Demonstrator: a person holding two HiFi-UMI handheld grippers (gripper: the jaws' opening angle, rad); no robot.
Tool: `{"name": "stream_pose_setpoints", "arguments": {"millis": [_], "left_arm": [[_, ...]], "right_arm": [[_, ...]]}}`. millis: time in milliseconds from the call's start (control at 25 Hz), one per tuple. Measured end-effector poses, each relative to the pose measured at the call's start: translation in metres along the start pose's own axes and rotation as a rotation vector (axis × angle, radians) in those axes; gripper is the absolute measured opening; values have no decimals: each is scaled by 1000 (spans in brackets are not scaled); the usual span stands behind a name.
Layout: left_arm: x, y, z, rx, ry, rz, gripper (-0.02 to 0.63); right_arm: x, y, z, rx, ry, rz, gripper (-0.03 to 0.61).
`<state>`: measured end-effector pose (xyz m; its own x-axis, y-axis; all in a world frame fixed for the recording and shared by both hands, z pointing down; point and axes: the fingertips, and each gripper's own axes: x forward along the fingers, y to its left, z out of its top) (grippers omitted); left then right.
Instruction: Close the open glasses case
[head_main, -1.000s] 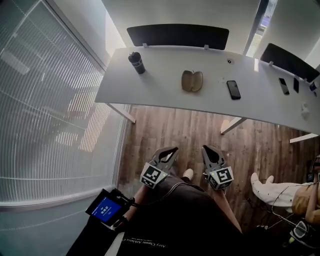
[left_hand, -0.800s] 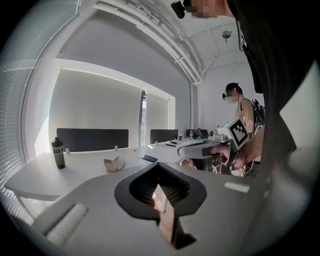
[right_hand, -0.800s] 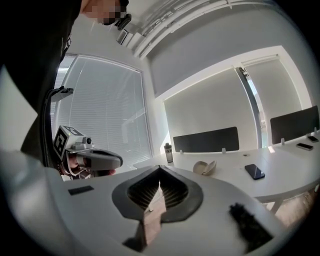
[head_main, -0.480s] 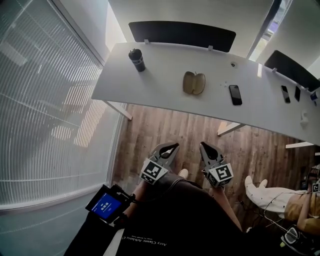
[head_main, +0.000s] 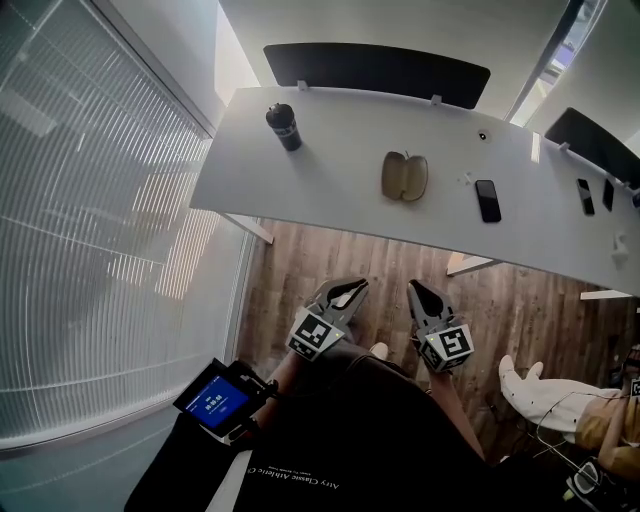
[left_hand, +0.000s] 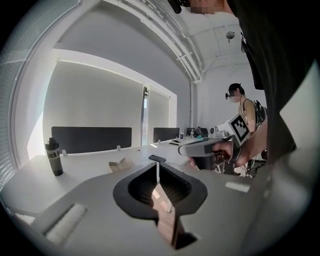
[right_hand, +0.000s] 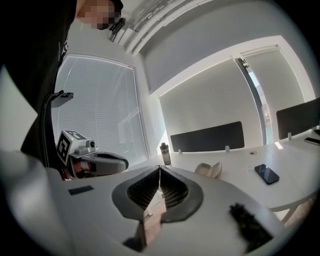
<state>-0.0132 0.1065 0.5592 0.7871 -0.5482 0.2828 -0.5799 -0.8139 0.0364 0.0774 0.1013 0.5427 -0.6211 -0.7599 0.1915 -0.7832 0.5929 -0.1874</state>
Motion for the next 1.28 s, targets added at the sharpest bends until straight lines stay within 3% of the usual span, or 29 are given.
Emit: {"name": "stream_pose_setpoints", "arguments": {"millis": [320, 640, 880, 1000, 1280], "left_arm": [[22, 64, 2, -37, -27, -36, 23], [44, 127, -25, -132, 48, -44, 28], [81, 136, -42, -182, 146, -75, 49], [104, 145, -45, -220, 190, -56, 60], [168, 158, -59, -284, 296, 12, 86]], "right_arm": [[56, -12, 10, -7, 41, -14, 8], [103, -26, 19, -35, 122, -86, 8], [104, -70, 14, 12, 140, -153, 9], [112, -94, 4, 97, 163, -129, 9], [127, -163, 4, 119, 179, -37, 9]]}}
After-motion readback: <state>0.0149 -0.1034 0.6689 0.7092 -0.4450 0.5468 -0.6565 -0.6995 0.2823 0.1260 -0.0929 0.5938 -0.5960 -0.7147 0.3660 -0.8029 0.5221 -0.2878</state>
